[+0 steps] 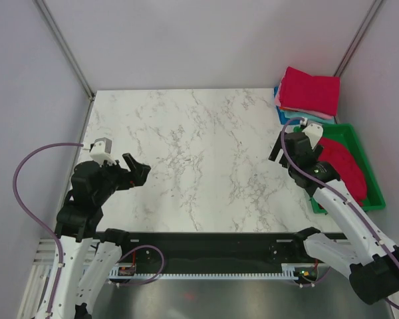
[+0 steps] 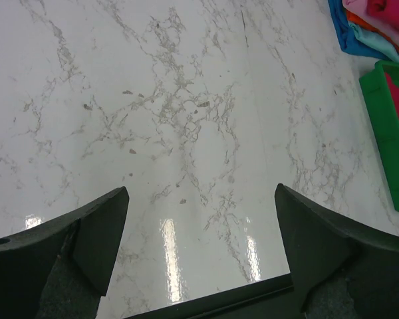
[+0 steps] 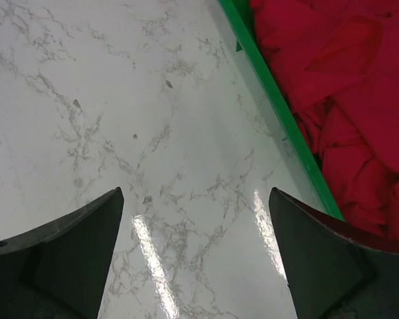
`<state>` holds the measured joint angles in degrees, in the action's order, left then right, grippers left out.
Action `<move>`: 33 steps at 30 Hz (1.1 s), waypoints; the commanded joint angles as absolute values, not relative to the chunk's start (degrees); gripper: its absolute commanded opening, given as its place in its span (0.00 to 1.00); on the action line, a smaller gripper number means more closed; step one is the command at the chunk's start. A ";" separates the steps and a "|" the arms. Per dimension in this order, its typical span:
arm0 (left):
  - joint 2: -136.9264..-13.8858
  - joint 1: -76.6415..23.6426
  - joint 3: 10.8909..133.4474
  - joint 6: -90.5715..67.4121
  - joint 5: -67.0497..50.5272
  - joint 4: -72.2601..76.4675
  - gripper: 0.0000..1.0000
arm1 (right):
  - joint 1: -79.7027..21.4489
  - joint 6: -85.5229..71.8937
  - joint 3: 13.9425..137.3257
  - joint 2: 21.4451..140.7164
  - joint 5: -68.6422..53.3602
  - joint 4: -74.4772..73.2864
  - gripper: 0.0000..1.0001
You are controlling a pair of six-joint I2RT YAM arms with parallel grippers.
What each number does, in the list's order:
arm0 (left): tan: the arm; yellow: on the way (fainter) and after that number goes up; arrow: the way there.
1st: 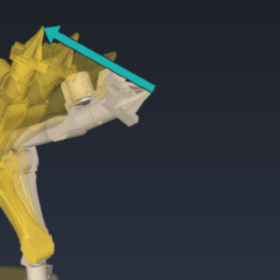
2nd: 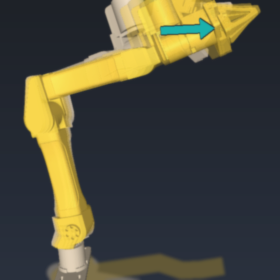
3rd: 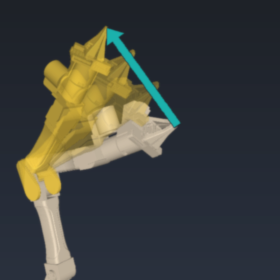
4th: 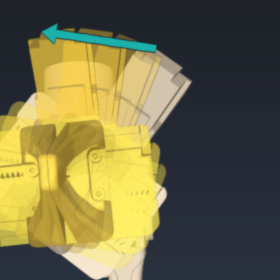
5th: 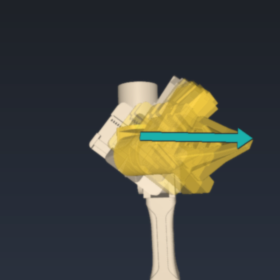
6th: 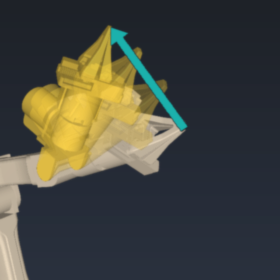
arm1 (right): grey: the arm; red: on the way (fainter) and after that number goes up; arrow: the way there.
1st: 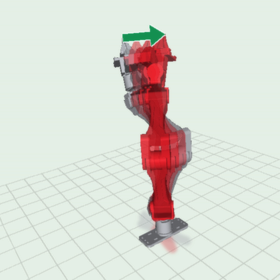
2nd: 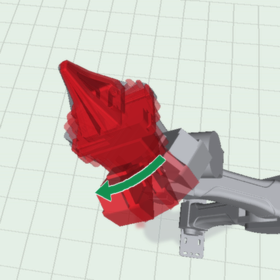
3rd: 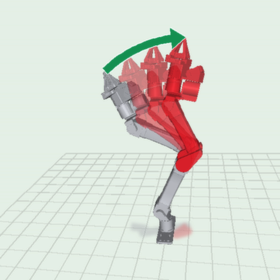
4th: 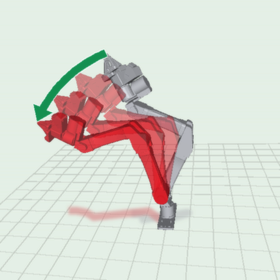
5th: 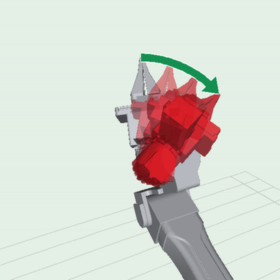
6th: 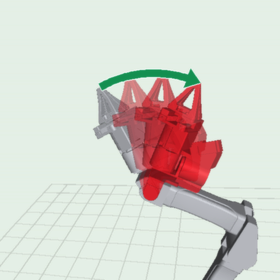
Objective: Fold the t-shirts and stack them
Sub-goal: Grab the tshirt from the pile
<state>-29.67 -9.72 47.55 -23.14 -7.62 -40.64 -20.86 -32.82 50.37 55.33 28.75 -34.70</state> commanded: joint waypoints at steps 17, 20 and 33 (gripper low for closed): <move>-30.23 -9.67 47.64 -22.76 -8.96 -39.55 0.99 | 17.73 -28.39 57.75 84.00 13.21 -19.19 0.98; -30.59 -9.67 47.64 -22.76 -8.79 -39.55 0.99 | 20.29 -29.00 58.35 89.44 11.52 -15.48 0.97; -30.85 -9.58 47.64 -22.94 -7.82 -39.64 0.99 | 21.45 -28.21 62.31 92.56 1.85 -10.37 0.17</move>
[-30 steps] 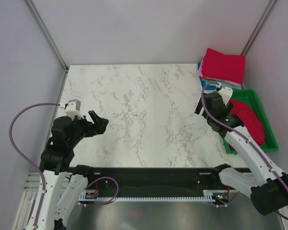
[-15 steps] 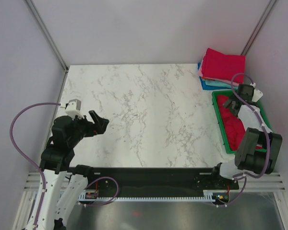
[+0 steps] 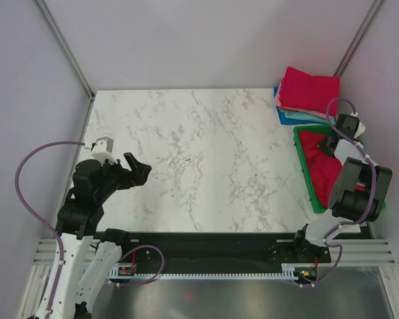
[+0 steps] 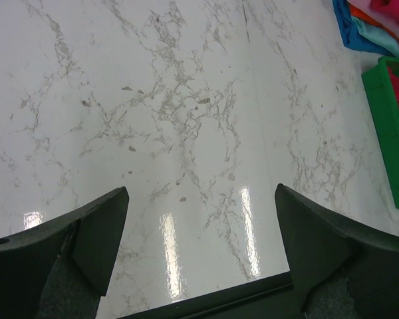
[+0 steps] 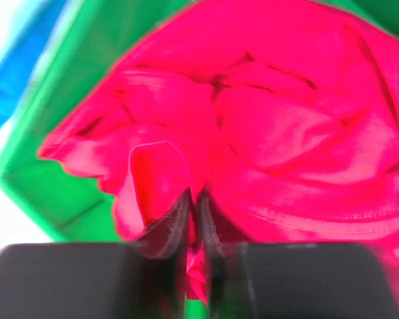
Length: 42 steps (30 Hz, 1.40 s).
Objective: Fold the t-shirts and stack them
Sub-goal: Grab the tshirt from the pile, then move the tshirt to the center of the board
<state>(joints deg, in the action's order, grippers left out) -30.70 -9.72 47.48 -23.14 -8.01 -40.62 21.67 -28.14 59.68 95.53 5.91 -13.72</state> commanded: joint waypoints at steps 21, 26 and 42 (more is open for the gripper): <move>-28.48 -8.79 47.55 -23.29 -7.03 -39.55 0.99 | -27.69 -29.18 140.41 91.66 -13.20 -20.22 0.00; -27.60 -8.79 47.46 -23.38 -6.42 -39.64 0.99 | -27.69 -22.52 117.60 83.69 7.25 -19.25 0.00; -41.99 -9.84 47.90 -24.60 -7.74 -41.30 0.91 | -25.31 -45.27 46.50 55.10 28.93 -23.30 0.00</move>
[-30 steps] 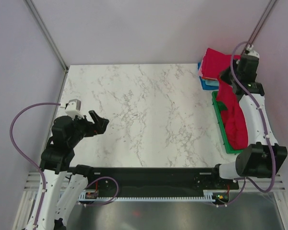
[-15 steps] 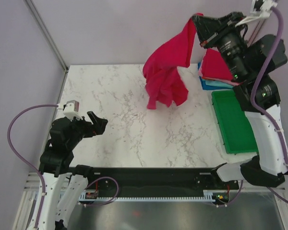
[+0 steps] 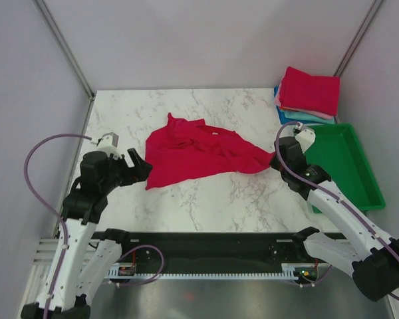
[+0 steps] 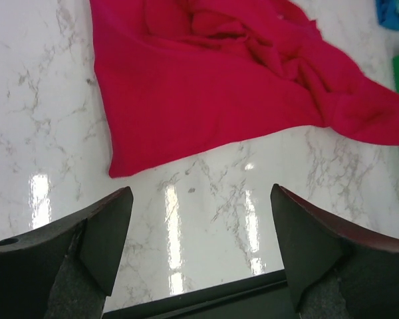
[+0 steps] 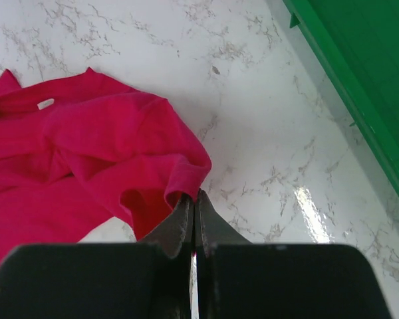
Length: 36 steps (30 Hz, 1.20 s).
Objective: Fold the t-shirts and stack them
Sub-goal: Move the tshirt to the center of the board, then flatten the tshirt out
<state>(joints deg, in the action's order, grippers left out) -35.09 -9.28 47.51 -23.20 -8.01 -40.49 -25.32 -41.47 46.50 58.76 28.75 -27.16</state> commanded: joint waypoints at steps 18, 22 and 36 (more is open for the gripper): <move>-59.86 -17.31 33.05 -42.10 9.92 -29.89 0.77 | -25.31 -37.09 41.66 57.22 20.22 -18.11 0.00; -61.51 -17.23 32.61 -41.84 13.70 -27.52 0.77 | -25.31 -36.74 39.91 57.57 18.63 -16.44 0.00; -74.53 -16.17 35.86 -40.43 13.89 -19.25 0.31 | -24.96 -34.81 36.83 59.50 17.58 -13.54 0.00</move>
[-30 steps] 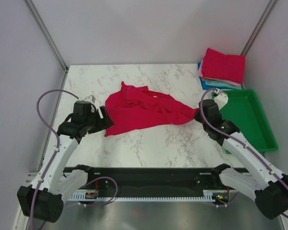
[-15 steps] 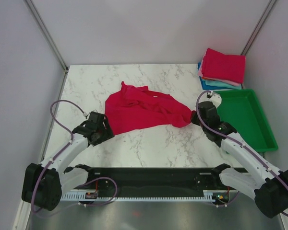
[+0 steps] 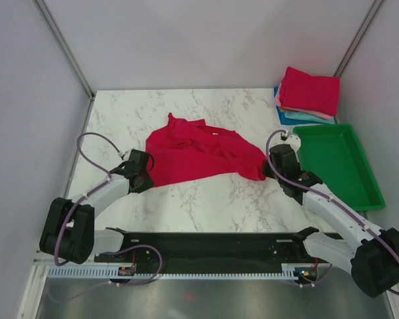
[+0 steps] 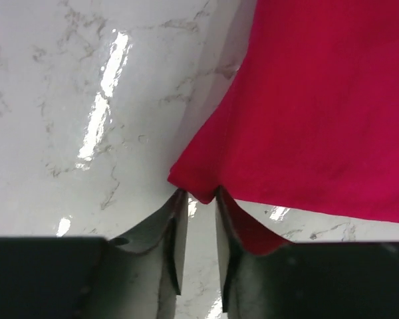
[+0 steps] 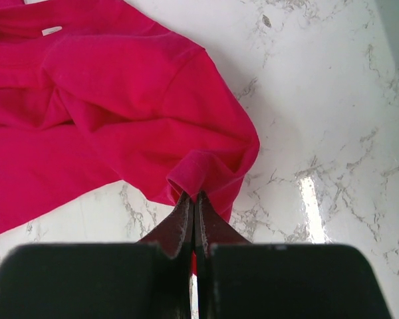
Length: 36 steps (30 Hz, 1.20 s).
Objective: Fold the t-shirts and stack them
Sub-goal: Flatten the tshirt out
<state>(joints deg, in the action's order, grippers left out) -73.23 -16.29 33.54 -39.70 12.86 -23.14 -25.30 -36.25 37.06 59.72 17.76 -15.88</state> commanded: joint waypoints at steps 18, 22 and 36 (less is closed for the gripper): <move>-51.16 -16.61 65.45 -29.02 11.34 -46.30 0.02 | -24.43 -34.19 52.45 40.97 15.91 -23.46 0.00; -49.04 -16.61 83.52 -20.24 10.46 -52.19 0.02 | -24.43 -32.61 63.07 35.69 17.22 -25.57 0.00; -52.73 -18.10 116.10 -4.23 10.28 -53.62 0.02 | -24.43 -22.95 96.82 40.06 21.70 -31.11 0.00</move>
